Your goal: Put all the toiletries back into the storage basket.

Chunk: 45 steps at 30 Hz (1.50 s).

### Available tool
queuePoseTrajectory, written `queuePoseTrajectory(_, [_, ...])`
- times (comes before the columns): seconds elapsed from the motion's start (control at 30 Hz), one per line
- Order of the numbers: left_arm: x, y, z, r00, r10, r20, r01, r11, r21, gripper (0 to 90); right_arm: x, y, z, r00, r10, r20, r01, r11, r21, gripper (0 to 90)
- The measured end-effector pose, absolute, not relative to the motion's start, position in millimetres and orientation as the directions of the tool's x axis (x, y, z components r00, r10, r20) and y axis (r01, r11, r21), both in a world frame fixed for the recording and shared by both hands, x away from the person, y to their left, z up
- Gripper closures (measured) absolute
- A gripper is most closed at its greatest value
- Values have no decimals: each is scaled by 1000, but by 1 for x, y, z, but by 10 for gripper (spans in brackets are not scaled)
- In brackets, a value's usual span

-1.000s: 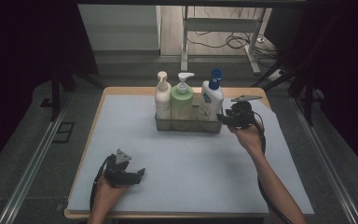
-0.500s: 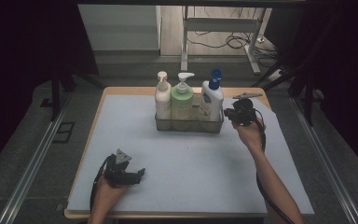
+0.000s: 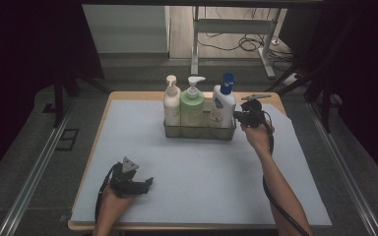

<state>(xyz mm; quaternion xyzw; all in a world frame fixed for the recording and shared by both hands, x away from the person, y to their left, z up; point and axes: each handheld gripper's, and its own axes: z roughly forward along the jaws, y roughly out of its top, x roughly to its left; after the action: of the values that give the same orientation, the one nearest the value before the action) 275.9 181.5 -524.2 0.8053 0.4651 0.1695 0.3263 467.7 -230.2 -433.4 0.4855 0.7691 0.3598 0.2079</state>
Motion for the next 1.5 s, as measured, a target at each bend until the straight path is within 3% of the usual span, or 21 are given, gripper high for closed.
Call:
queuePoseTrajectory(0.43, [276,181,-524,510,860,-32,639,-353,683,120,474,-226,-447,-451,890,67,617,257,744,897])
queuePoseTrajectory(1.5, [276,182,-524,512,858,-29,639,-358,681,120,473,-216,-455,-472,880,46,634,303,711,883])
